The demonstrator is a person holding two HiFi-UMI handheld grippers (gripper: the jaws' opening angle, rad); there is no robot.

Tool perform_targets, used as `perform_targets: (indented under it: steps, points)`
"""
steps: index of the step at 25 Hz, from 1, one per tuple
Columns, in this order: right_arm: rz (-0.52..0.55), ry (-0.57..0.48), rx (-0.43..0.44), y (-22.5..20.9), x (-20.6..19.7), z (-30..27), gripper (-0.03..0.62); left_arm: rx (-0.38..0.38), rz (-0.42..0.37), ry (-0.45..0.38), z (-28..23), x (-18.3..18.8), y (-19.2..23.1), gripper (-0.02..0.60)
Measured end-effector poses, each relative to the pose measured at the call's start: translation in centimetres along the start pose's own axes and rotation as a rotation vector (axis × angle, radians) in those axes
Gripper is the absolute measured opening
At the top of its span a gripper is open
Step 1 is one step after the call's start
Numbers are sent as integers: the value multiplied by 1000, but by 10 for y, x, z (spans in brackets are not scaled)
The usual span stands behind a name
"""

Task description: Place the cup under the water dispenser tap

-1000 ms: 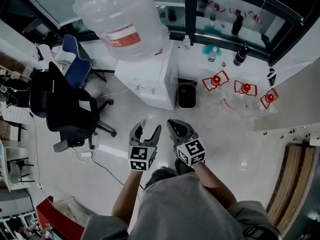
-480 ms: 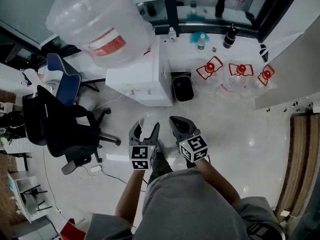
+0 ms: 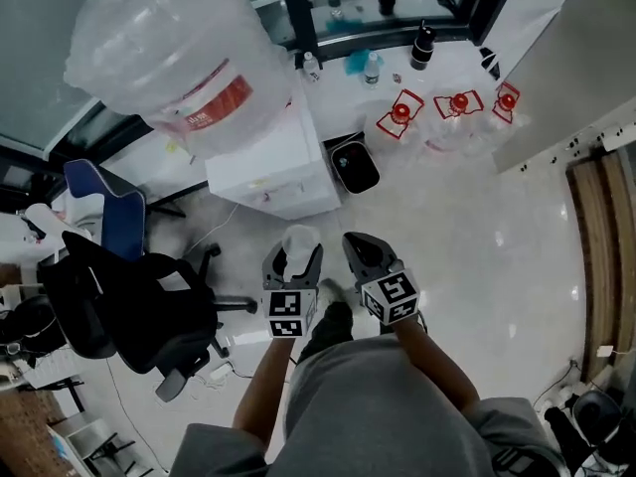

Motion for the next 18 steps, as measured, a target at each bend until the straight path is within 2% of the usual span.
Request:
perform_targets:
  steps: [5, 9, 18]
  points:
    - [-22, -20, -102, 26, -10, -3, 11, -81, -17, 6, 5, -7, 21, 258]
    - [-23, -22, -132, 36, -15, -4, 11, -110, -20, 17, 5, -15, 29, 258]
    - [0, 14, -180, 9, -42, -22, 11, -124, -8, 38, -32, -36, 37, 258]
Point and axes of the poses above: the fingertips, and each gripper's own axes: z backward along the fingers, y to its left, x out of its top, the point moved 10 cm from there along z, backward along the fingers, and after that the axes turned 2 degrees about -y, right-handed, at the moved point
